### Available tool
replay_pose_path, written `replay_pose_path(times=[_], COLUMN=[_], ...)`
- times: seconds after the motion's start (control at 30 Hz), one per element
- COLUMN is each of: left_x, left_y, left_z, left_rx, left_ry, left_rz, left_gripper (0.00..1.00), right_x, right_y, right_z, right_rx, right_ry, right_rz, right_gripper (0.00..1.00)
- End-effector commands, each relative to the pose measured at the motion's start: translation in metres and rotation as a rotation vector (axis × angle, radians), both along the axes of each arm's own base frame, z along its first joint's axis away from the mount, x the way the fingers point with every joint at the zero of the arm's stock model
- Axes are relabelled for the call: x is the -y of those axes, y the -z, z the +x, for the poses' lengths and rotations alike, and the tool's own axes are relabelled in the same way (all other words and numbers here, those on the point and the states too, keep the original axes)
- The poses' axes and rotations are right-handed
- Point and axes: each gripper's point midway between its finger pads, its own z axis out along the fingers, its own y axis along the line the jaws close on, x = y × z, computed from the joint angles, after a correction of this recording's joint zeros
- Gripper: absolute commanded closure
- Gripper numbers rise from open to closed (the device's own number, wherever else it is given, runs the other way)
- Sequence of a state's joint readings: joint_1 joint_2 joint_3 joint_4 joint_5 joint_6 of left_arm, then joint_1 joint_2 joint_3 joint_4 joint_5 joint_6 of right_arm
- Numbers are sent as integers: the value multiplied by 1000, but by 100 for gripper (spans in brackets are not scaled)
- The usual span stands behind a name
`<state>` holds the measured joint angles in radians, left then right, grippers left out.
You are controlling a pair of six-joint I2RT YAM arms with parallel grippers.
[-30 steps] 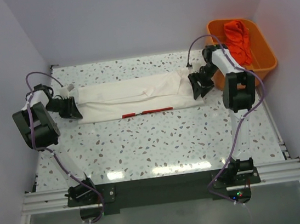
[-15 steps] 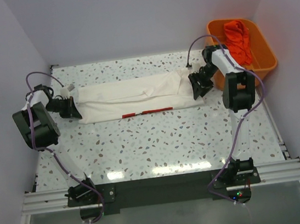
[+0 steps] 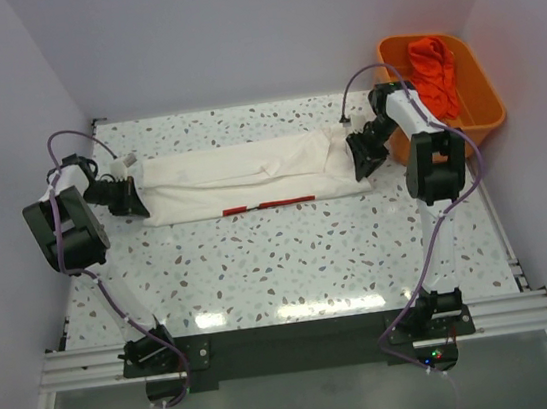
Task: Fold and stack the t-shirts
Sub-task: Fold the tshirt
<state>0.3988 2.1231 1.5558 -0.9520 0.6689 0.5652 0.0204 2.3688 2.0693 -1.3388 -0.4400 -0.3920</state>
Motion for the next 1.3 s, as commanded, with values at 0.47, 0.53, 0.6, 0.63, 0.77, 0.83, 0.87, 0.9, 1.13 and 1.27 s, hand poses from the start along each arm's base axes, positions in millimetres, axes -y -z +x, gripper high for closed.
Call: replay_pose_path(times=[0.47, 0.53, 0.6, 0.63, 0.77, 0.83, 0.87, 0.9, 1.13, 1.27], left_x=[-19, -19, -19, -17, -19, -18, -19, -18, -13, -9], left_y=[-41, -33, -24, -19, -3, 4, 7, 10, 13, 12], left_z=[-9, -14, -19, -24, -32, -39, -41, -45, -67, -76], left_rx=[135, 109, 87, 70, 41, 21, 14, 1, -32, -41], left_ry=[29, 32, 36, 35, 34, 43, 47, 49, 66, 71], left_rz=[25, 27, 29, 26, 47, 47, 57, 55, 61, 54], left_gripper=[100, 100, 100, 100, 100, 100, 100, 100, 100, 100], right_x=[19, 20, 21, 22, 27, 30, 31, 33, 38, 31], right_y=[-26, -20, -12, -9, 5, 9, 11, 12, 5, 1], right_z=[-34, -40, -45, -44, -46, -47, -48, -48, -66, -72], right_rx=[-27, -41, -63, -57, -65, -72, -73, -75, -78, -64], right_ry=[-37, -41, -38, -40, -39, -41, -39, -40, -78, -86], right_rz=[-51, -56, -64, -69, -101, -120, -126, -132, -153, -137], right_gripper=[100, 100, 100, 100, 100, 100, 100, 100, 100, 100])
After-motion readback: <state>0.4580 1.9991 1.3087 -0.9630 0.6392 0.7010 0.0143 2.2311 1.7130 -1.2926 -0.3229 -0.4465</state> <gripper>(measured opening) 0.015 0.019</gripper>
